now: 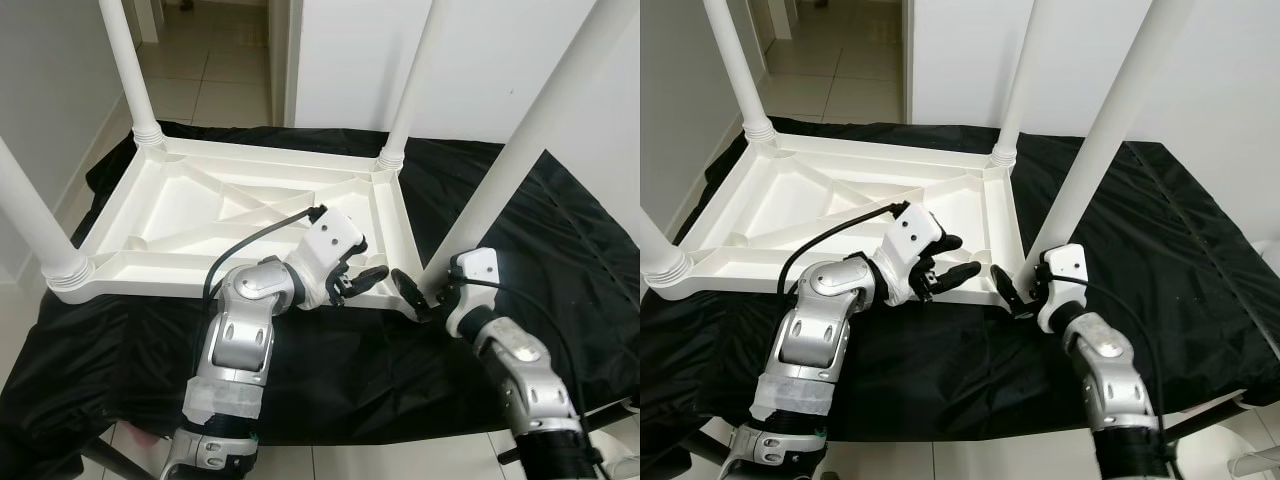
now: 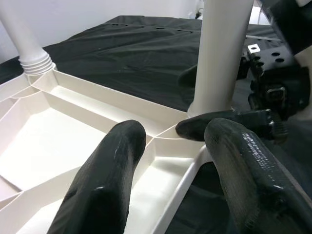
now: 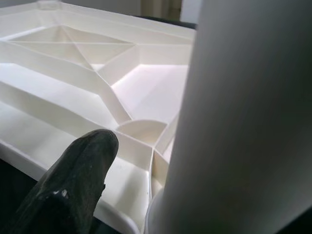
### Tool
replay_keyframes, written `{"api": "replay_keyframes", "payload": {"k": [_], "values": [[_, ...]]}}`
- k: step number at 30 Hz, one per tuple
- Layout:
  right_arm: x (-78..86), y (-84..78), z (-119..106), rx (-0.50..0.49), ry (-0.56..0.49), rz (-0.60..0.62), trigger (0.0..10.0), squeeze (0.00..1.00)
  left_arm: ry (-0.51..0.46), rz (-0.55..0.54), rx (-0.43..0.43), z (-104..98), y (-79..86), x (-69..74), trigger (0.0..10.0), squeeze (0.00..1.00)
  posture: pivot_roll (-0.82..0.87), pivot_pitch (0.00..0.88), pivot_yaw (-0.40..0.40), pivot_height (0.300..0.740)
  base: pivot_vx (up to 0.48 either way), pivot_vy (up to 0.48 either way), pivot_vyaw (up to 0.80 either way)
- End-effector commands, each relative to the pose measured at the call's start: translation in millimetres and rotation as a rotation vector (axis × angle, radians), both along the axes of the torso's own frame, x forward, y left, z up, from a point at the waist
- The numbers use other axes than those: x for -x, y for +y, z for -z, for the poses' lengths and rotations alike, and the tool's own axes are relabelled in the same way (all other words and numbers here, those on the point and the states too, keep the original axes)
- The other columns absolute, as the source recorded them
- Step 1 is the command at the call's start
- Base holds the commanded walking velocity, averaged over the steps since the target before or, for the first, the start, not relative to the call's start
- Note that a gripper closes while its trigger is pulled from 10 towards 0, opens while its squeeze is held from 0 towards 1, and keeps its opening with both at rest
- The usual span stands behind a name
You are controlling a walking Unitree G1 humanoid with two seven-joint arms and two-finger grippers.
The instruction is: Building children table
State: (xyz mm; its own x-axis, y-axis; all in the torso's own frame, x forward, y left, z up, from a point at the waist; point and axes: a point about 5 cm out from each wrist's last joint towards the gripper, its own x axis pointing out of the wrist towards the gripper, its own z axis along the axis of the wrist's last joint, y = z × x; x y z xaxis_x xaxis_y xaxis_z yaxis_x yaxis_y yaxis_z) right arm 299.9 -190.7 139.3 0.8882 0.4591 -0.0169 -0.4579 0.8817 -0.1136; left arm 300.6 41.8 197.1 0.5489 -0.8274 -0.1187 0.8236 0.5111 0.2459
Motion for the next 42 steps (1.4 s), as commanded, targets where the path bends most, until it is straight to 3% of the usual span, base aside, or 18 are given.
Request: {"api": "replay_keyframes", "payload": {"k": [1,11,12,13,14,26,27,33,37,42], "values": [[-3.1,-2.0,-0.3,0.023,-0.002,-0.050,10.0,0.00,-0.077,-0.272,0.041,-6.8,6.2,-12.5,10.0,0.00,-0.01,0.018,-0.056,0.740,0.000,0.000,0.00],[-17.3,-8.4,-2.5,0.097,0.021,-0.157,9.8,0.00,-0.093,-0.280,0.022,-6.5,10.3,-11.4,10.0,0.00,0.01,0.028,-0.063,0.740,0.000,0.000,0.00],[-18.9,-7.8,-1.7,0.101,0.029,-0.176,0.8,0.00,-0.096,-0.280,0.019,-6.2,10.4,-10.7,10.0,0.00,0.01,0.030,-0.069,0.740,0.000,0.000,0.00],[-18.9,-7.8,-1.7,0.101,0.029,-0.176,0.8,0.00,-0.096,-0.280,0.019,-6.2,10.4,-10.7,10.0,0.00,0.01,0.030,-0.069,0.740,0.000,0.000,0.00],[-20.4,-6.9,-1.0,0.105,0.031,-0.193,0.0,0.00,-0.098,-0.280,0.017,-5.9,10.8,-10.3,10.0,0.00,0.01,0.031,-0.072,0.740,0.000,0.000,0.00],[-24.3,-1.4,8.2,0.081,0.078,-0.266,0.0,0.00,-0.108,-0.306,0.016,-6.6,11.3,-7.4,10.0,0.00,0.05,0.036,-0.091,0.740,0.000,0.000,0.00],[-25.2,0.5,9.3,0.067,0.085,-0.260,10.0,0.00,-0.118,-0.310,0.010,-7.2,11.9,-7.1,10.0,0.00,0.06,0.036,-0.097,0.740,0.000,0.000,0.00],[-29.0,4.8,10.2,0.022,0.082,-0.233,10.0,0.00,-0.111,-0.329,0.008,-7.1,16.0,-10.1,10.0,0.00,0.06,0.036,-0.103,0.740,0.000,0.000,0.00],[-32.2,2.7,8.1,0.027,0.055,-0.110,10.0,0.00,-0.118,-0.341,0.006,-6.5,19.3,-10.4,10.0,0.00,0.05,0.030,-0.112,0.740,0.000,0.000,0.00],[-30.3,4.2,6.3,0.009,0.035,-0.066,10.0,0.00,-0.113,-0.343,0.011,-5.3,19.0,-10.1,10.0,0.00,0.04,0.030,-0.107,0.740,0.000,0.000,0.00]]}}
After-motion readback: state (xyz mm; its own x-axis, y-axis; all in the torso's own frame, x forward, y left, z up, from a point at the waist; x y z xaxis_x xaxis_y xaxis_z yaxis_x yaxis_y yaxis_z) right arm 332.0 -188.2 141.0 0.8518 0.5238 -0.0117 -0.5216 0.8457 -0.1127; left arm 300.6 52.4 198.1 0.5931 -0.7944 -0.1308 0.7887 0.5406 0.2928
